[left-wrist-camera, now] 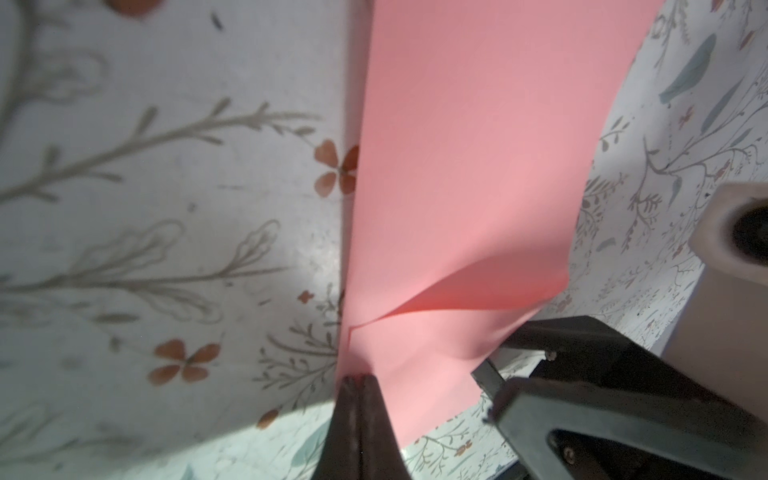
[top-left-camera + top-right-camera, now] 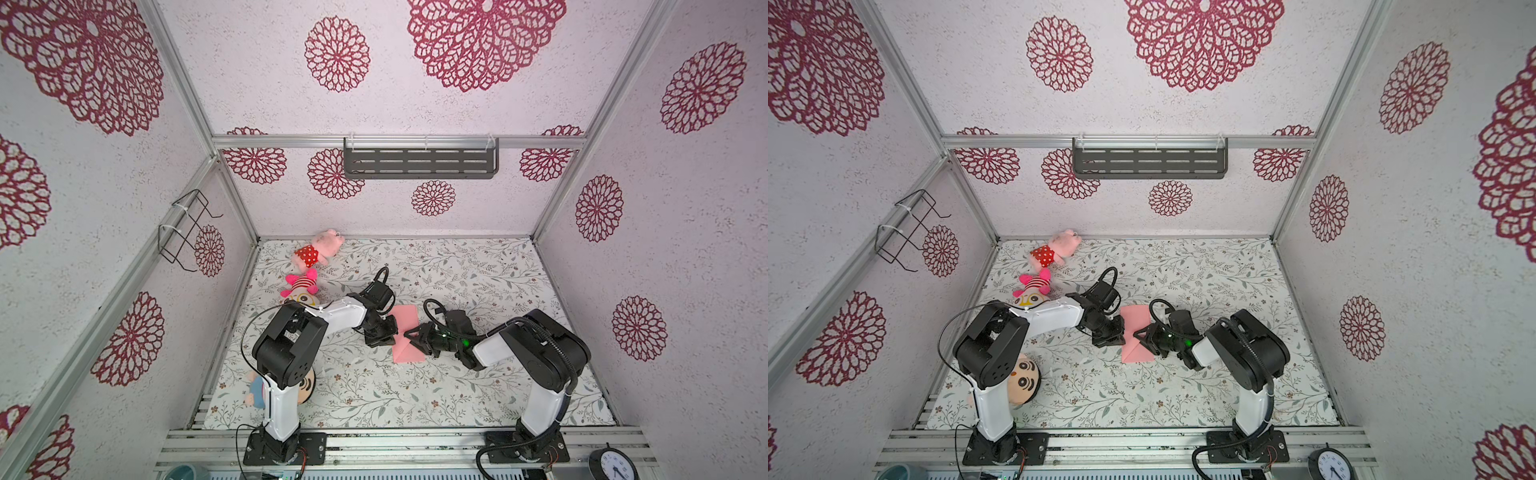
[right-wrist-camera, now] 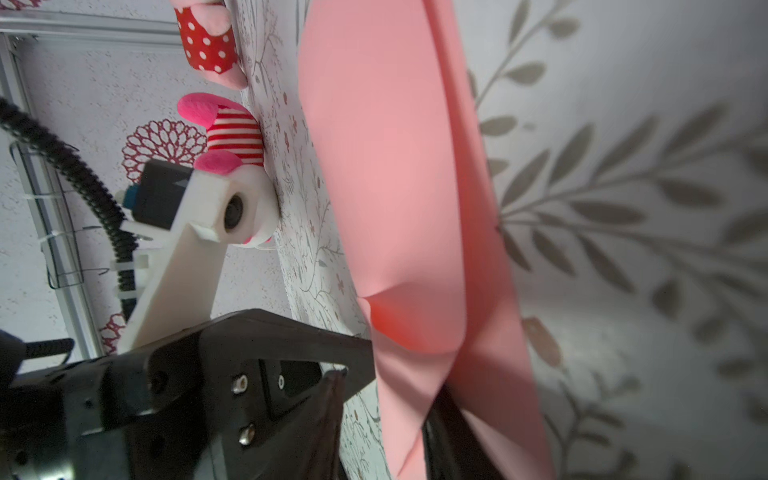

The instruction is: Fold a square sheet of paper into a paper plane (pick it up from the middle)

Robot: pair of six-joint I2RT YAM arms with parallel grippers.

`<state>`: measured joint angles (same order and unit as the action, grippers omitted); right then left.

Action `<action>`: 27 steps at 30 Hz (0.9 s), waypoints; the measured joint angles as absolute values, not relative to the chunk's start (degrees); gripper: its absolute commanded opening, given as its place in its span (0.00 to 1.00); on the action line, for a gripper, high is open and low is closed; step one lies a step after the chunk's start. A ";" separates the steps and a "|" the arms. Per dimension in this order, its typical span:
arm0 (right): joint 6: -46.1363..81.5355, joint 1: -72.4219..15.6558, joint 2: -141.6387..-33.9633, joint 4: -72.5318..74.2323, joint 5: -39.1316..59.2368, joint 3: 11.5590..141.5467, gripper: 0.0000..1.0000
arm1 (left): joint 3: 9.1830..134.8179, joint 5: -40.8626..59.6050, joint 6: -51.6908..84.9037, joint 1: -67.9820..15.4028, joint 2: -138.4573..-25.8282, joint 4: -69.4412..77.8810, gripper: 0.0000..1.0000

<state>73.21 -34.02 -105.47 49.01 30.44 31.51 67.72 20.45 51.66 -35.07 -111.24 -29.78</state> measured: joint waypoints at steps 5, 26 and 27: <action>71.59 -34.59 -105.93 49.41 30.39 31.48 0.17 | 67.72 20.27 51.18 -34.81 -111.00 -30.00 0.00; 68.01 -34.72 -97.95 52.10 30.37 33.91 0.06 | 52.82 24.16 55.61 -28.18 -86.48 -18.79 0.82; 68.07 -34.59 -97.38 52.25 30.57 34.79 0.06 | 51.20 25.17 56.53 -28.18 -85.23 -16.19 0.85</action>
